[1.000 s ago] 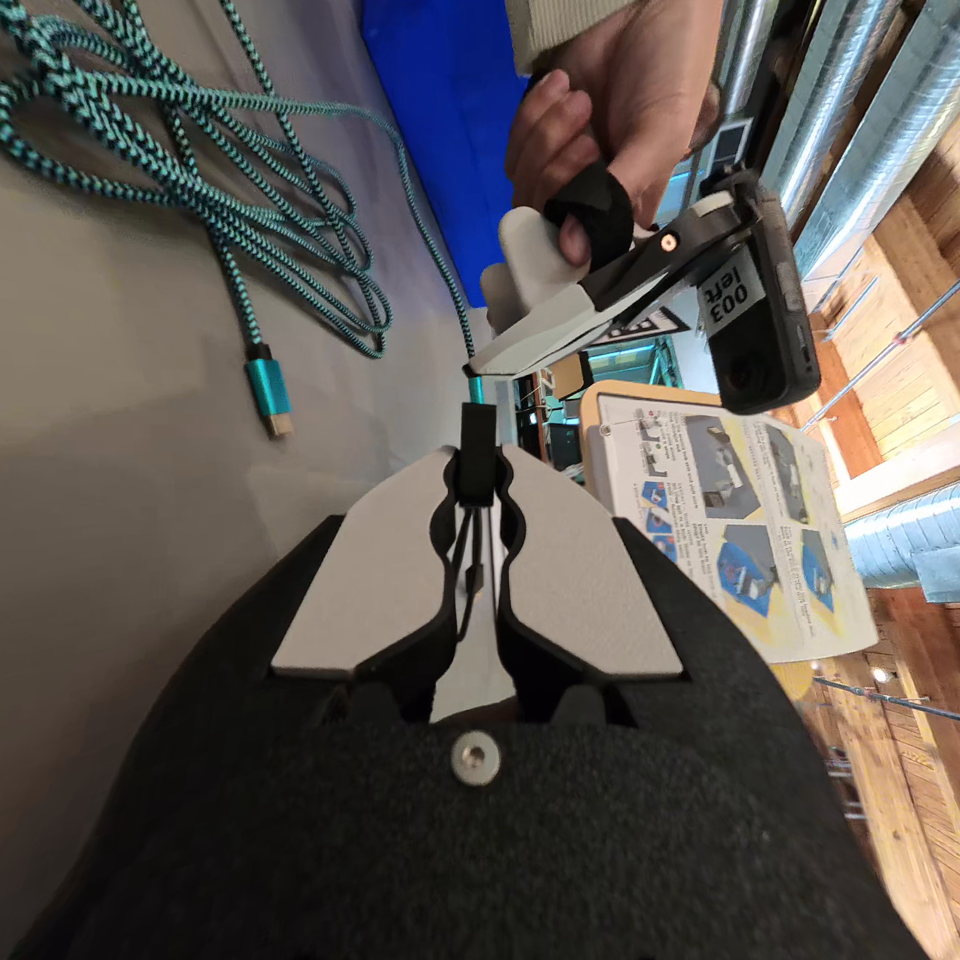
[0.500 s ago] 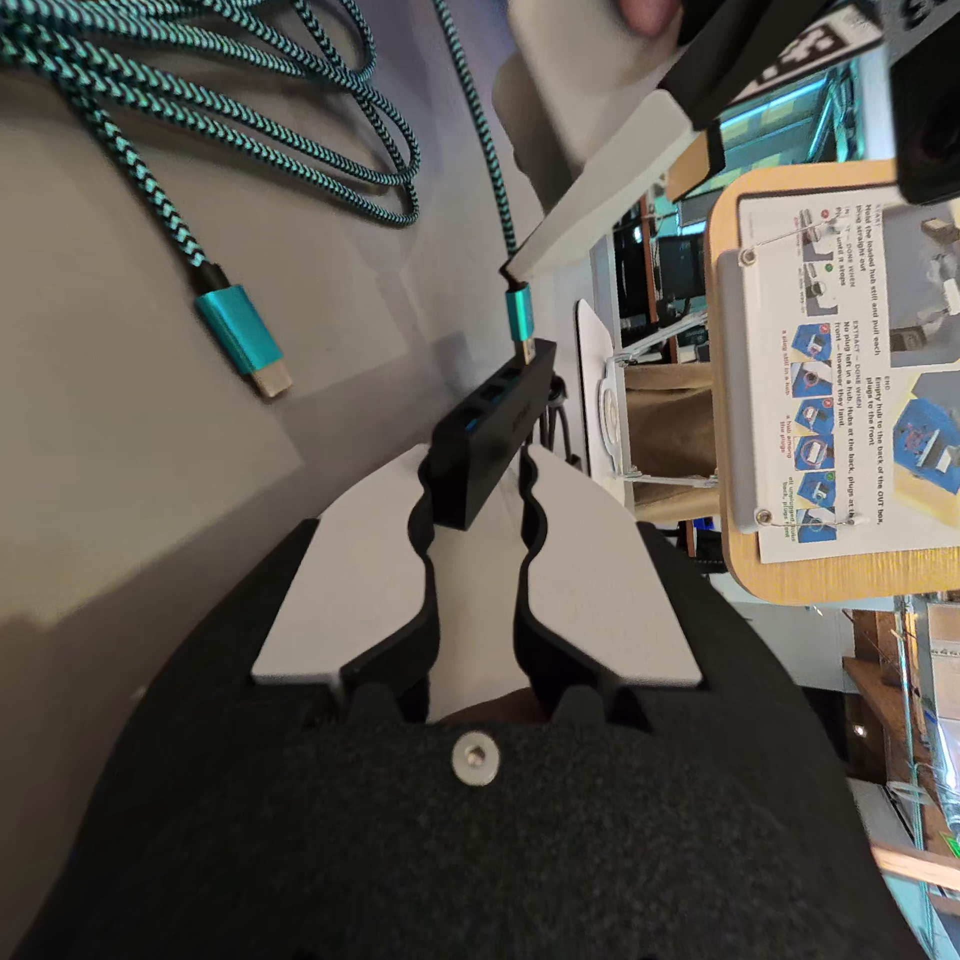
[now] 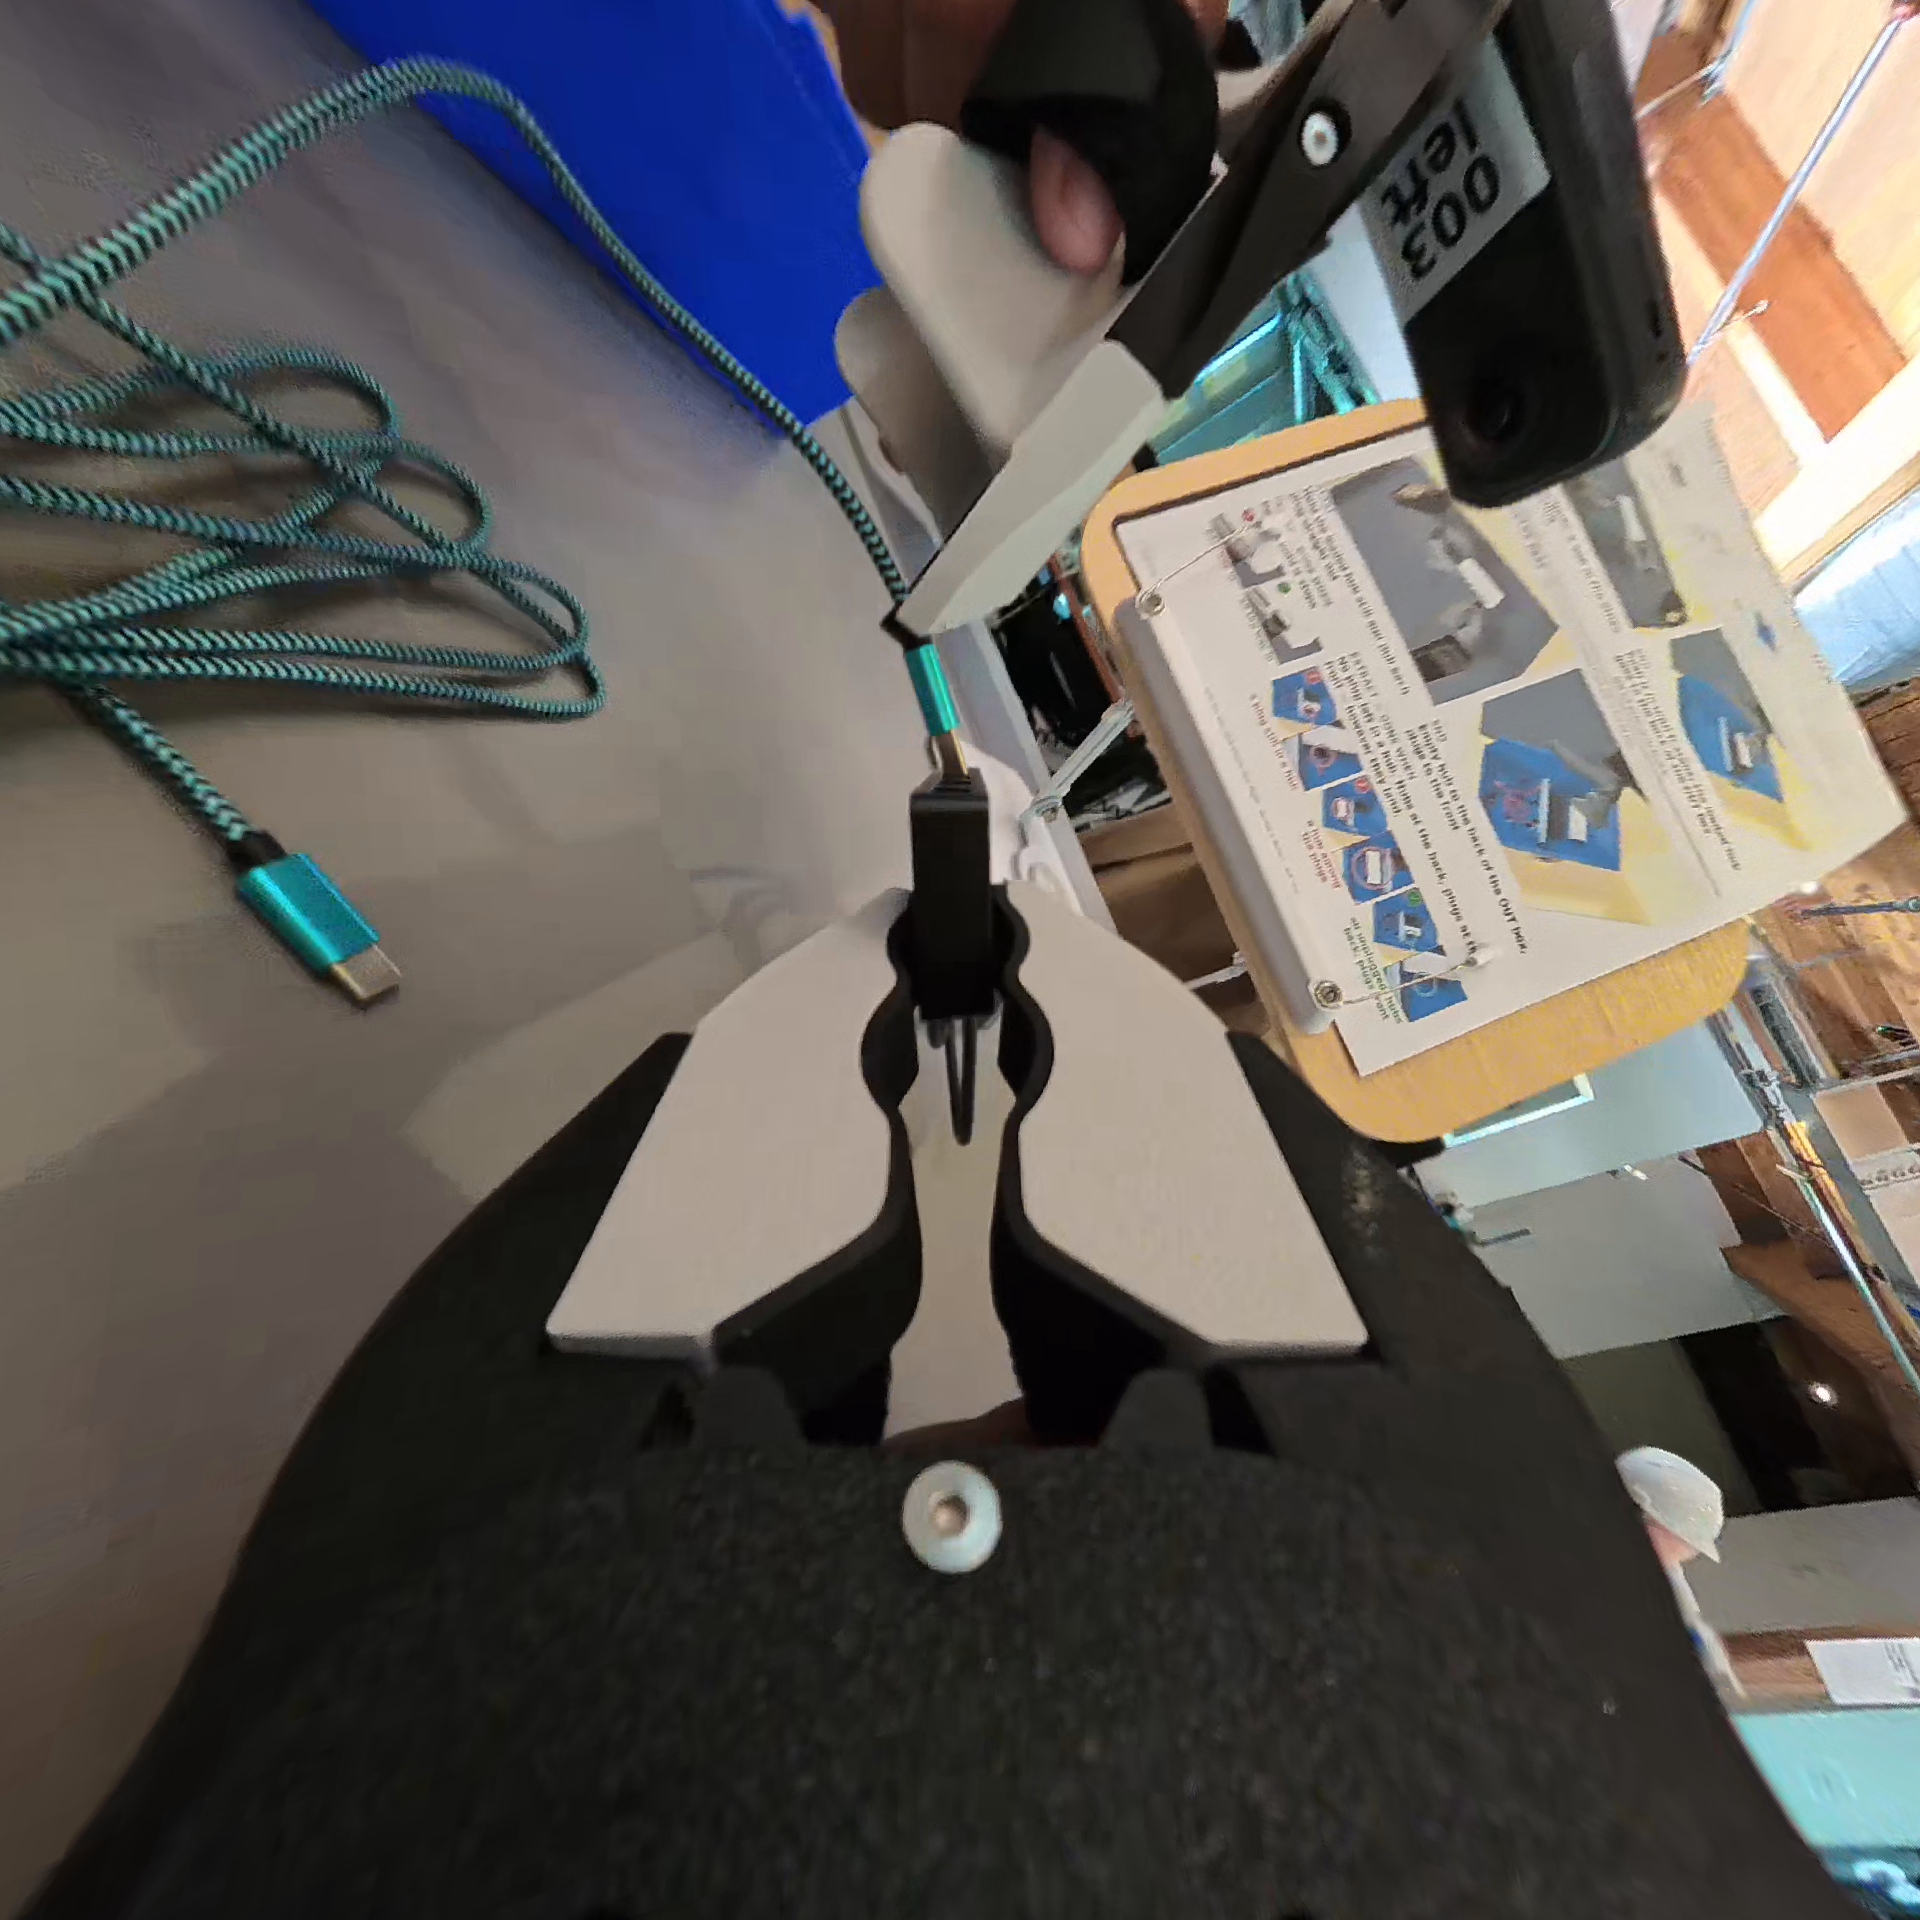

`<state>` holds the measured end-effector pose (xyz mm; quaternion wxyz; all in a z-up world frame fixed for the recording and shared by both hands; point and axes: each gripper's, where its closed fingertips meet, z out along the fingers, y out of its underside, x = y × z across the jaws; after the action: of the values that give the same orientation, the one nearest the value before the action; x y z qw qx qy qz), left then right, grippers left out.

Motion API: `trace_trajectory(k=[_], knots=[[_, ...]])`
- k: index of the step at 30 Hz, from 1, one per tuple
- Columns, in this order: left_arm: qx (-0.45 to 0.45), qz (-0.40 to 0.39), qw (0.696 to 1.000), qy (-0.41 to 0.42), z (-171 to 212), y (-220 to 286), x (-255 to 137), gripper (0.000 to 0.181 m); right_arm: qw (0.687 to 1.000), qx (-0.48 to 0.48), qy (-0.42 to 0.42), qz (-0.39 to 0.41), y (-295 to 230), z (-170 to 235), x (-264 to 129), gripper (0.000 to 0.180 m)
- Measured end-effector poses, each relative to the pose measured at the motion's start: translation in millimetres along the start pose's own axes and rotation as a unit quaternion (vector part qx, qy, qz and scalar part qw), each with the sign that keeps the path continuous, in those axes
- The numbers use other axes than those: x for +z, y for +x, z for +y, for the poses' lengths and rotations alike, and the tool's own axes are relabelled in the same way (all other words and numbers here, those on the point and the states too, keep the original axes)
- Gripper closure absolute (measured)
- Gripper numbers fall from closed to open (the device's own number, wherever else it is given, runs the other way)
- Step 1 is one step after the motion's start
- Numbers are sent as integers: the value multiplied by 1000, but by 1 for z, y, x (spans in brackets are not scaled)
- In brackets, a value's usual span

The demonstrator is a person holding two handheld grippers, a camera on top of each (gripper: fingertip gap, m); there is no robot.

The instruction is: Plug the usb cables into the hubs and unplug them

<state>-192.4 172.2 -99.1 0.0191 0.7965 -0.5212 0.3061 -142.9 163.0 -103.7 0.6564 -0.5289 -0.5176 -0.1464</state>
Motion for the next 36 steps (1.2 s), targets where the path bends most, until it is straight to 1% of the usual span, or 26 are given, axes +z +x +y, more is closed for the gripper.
trace_trajectory(k=[3,8,9,12,14,18,20,22,27,29,30,31,32,33,36], knots=[[3,-17,999,-30,0,7,-5,176,999,-1,42,6,4,-11,-7,169],[24,-35,999,-25,-2,9,-5,175,999,-2,49,8,7,-11,-9,168],[22,-31,999,-17,-1,9,-3,171,999,0,49,7,7,-11,-9,168],[11,-19,1000,1,3,4,1,150,999,6,51,6,7,-11,-9,168],[12,-17,999,37,0,1,-4,144,999,3,49,3,5,-9,-9,168],[33,-8,988,153,-12,5,-31,137,999,9,40,-5,3,-6,-7,168],[58,-26,978,199,-11,7,-40,138,999,15,38,-6,3,-5,-6,168],[93,-63,971,212,-3,7,-37,140,999,22,36,-7,4,-3,-6,168],[132,-150,964,176,15,-5,-10,140,999,22,35,-10,3,-3,-5,168],[142,-157,964,162,19,-7,-1,141,999,23,36,-11,3,-4,-5,168],[143,-169,962,160,19,-10,1,147,999,24,37,-12,3,-4,-5,168],[148,-171,961,161,19,-11,2,160,999,25,37,-13,3,-4,-5,168],[155,-163,960,165,18,-8,2,178,999,25,37,-13,3,-4,-5,168],[159,-152,961,169,17,-4,3,179,999,26,38,-13,3,-4,-5,168],[168,-154,961,155,19,-1,3,179,999,29,42,-14,3,-4,-7,168]])
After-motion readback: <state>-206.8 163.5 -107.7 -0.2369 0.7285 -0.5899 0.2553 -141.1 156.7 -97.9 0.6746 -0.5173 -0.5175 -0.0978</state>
